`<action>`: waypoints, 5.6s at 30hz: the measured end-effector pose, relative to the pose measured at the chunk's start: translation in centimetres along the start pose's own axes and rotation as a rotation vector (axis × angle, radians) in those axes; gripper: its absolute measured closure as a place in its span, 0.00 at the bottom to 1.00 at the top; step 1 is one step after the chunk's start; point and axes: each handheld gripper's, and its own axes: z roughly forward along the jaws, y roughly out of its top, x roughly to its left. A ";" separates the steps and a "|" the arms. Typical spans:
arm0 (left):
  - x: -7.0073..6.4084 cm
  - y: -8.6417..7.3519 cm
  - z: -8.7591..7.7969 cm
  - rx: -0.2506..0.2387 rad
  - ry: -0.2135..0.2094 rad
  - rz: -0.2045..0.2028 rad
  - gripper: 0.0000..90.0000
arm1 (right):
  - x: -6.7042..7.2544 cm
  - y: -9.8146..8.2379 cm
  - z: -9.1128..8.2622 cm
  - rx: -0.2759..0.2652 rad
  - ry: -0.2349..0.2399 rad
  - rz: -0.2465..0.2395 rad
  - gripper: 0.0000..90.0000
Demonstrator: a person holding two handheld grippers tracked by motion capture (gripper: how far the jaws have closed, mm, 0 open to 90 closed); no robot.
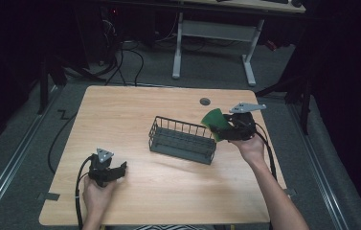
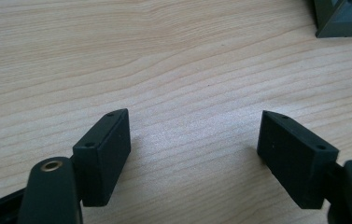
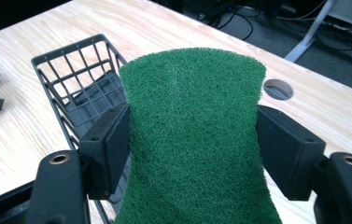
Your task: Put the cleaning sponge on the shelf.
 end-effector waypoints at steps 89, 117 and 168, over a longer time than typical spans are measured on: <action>0.0 0.0 0.0 -0.001 -0.002 0.000 0.29 | 1.7 -1.0 2.8 0.067 0.058 -0.083 0.41; 0.0 0.0 0.0 0.000 -0.001 0.002 0.29 | -1.8 -7.6 -5.1 -0.086 -0.056 0.186 0.44; 0.0 0.0 0.0 0.000 -0.001 0.001 0.29 | 0.1 -17.1 -1.4 -0.002 -0.119 0.263 0.44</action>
